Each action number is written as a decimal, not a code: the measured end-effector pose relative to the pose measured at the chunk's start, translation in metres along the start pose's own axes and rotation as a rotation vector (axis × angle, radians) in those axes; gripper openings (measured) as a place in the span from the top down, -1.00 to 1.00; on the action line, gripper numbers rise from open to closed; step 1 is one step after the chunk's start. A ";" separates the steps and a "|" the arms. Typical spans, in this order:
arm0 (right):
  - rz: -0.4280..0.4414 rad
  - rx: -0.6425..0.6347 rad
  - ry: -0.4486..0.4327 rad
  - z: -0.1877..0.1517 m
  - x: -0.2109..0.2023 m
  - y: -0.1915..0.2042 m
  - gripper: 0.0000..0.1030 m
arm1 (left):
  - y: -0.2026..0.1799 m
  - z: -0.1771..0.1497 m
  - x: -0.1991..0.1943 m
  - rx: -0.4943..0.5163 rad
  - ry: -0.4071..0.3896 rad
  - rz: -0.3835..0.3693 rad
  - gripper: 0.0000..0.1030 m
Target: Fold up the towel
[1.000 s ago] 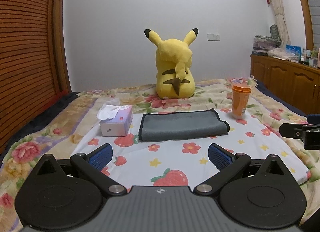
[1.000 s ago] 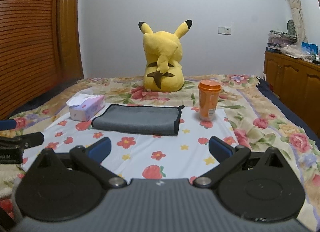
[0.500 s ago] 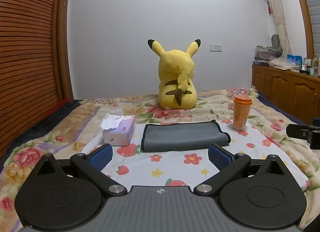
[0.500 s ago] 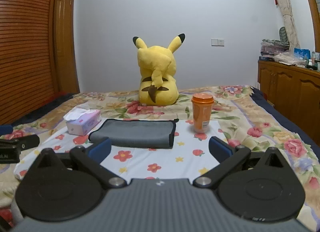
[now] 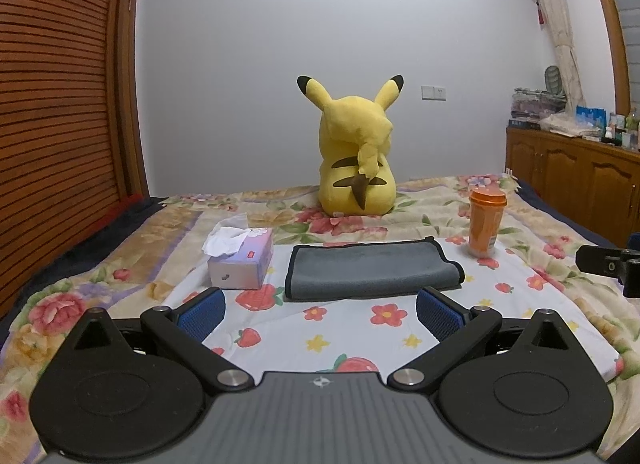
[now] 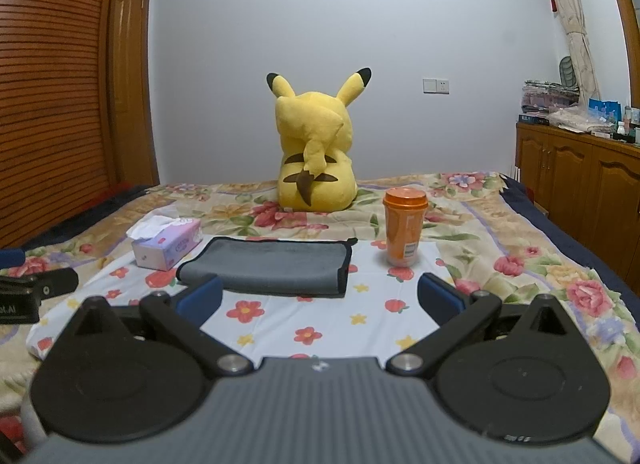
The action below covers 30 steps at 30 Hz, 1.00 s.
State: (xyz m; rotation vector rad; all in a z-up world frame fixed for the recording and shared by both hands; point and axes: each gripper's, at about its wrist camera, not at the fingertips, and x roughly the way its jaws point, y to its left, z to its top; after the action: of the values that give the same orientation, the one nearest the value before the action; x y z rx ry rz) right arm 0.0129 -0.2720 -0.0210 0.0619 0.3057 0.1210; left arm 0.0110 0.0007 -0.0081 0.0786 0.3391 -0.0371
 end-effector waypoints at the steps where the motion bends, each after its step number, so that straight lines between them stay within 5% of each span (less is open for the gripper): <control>1: 0.000 -0.001 0.001 0.000 0.000 0.000 -1.00 | 0.000 0.000 -0.001 0.001 -0.001 -0.001 -1.00; 30: -0.001 -0.001 0.001 0.000 0.000 0.001 -1.00 | -0.001 -0.003 -0.002 0.014 -0.001 0.003 -1.00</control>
State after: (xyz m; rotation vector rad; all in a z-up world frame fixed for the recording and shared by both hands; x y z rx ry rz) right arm 0.0130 -0.2709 -0.0208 0.0607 0.3070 0.1200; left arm 0.0079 -0.0001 -0.0107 0.0926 0.3377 -0.0370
